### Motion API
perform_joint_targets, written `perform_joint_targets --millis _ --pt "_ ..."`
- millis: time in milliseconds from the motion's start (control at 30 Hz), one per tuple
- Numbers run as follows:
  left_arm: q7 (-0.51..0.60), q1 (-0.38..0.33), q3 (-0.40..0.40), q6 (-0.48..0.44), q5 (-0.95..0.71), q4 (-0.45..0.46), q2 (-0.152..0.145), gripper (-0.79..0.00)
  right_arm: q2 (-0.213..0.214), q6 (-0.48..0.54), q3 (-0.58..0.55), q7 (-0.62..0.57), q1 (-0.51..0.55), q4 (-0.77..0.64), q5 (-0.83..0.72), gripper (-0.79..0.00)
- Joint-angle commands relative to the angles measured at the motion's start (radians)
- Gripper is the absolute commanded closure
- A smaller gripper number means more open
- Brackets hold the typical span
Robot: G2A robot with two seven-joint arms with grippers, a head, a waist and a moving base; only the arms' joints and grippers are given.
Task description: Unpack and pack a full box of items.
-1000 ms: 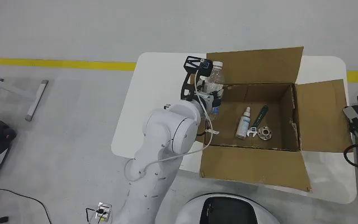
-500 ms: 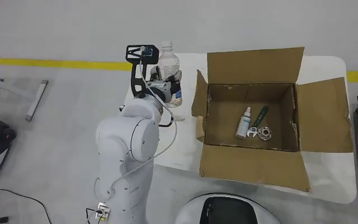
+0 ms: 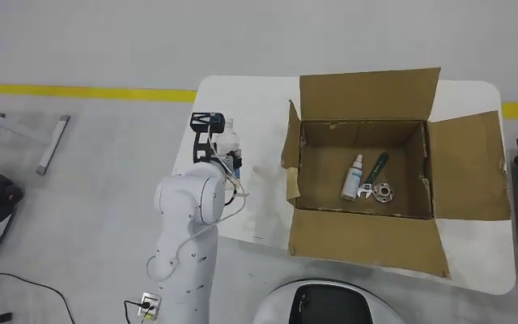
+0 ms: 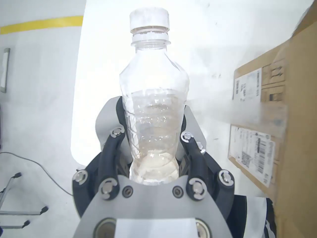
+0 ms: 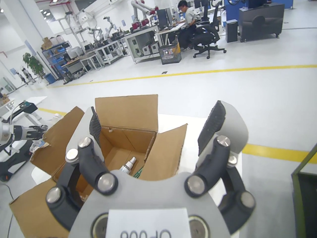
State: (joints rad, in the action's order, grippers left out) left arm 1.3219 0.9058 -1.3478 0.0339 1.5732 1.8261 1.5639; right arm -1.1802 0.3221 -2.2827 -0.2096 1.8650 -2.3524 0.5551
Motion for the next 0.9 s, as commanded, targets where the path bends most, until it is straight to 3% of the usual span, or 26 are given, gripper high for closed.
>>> perform_joint_targets --millis 0,33,67,133,200,333,467,500,533,567,867 --pt "0.003 0.011 0.005 -0.005 0.007 -0.033 -0.001 0.0 0.003 0.028 0.052 -0.002 -0.015 0.002 0.061 -0.785" --pt "0.003 0.02 0.007 -0.003 -0.006 -0.055 -0.001 0.0 0.006 0.047 0.094 -0.01 -0.028 0.002 0.107 -0.754" --pt "0.001 0.022 0.006 0.0 -0.011 -0.063 -0.001 0.0 0.007 0.05 0.114 -0.008 -0.037 0.002 0.128 -0.419" --pt "-0.003 0.029 0.012 -0.004 0.012 -0.099 -0.003 0.0 0.009 0.055 0.185 -0.019 -0.058 0.002 0.189 -0.154" --pt "-0.008 0.039 0.016 0.007 -0.014 -0.129 -0.002 0.0 0.013 0.062 0.269 -0.037 -0.084 0.002 0.276 0.0" --pt "-0.01 0.048 0.029 0.011 -0.02 -0.169 -0.001 0.0 0.015 0.035 0.39 -0.078 -0.115 0.002 0.393 0.0" --pt "-0.008 0.049 0.043 0.021 -0.027 -0.195 0.0 -0.006 0.011 -0.065 0.497 -0.131 -0.125 0.002 0.497 0.0" --pt "-0.007 0.046 0.046 0.018 -0.026 -0.2 0.0 -0.219 0.01 -0.079 0.52 -0.135 -0.124 0.002 0.513 0.0" --pt "-0.009 0.045 0.047 0.021 -0.024 -0.204 0.0 -0.613 0.009 -0.101 0.534 -0.143 -0.119 0.005 0.527 0.0" --pt "-0.007 0.043 0.049 0.024 -0.023 -0.208 0.0 -0.785 0.009 -0.101 0.534 -0.143 -0.119 0.005 0.527 0.0" --pt "0.018 0.022 0.057 0.034 -0.021 -0.193 -0.001 -0.785 0.009 -0.101 0.535 -0.136 -0.118 0.007 0.516 0.0"
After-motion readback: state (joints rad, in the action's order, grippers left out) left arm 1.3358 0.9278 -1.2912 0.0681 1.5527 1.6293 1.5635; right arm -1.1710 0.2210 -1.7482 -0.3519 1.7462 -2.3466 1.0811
